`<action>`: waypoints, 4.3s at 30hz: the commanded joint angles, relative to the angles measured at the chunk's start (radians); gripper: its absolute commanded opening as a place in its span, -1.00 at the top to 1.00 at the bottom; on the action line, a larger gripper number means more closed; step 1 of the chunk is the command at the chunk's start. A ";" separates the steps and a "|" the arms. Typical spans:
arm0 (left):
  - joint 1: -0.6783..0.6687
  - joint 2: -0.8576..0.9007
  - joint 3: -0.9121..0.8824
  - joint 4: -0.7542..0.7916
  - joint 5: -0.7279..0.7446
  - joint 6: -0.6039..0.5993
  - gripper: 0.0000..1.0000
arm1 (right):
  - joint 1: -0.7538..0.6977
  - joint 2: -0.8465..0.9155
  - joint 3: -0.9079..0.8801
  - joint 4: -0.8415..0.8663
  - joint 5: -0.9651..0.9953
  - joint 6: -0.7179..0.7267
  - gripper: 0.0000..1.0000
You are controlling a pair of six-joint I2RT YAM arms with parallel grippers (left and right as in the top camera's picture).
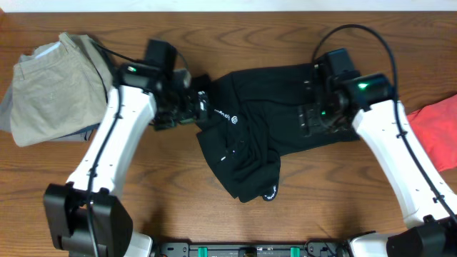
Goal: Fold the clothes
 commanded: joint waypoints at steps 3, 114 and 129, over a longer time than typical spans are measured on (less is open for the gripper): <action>-0.053 0.006 -0.185 0.161 0.016 -0.107 -0.96 | -0.098 0.003 0.002 -0.018 0.029 0.021 -0.52; 0.309 0.056 -0.404 0.080 -0.159 -0.096 0.88 | -0.238 0.004 -0.646 0.404 -0.297 0.351 -0.39; 0.309 0.055 -0.394 0.083 -0.127 -0.051 0.88 | -0.238 0.002 -0.721 0.721 -0.209 0.404 0.98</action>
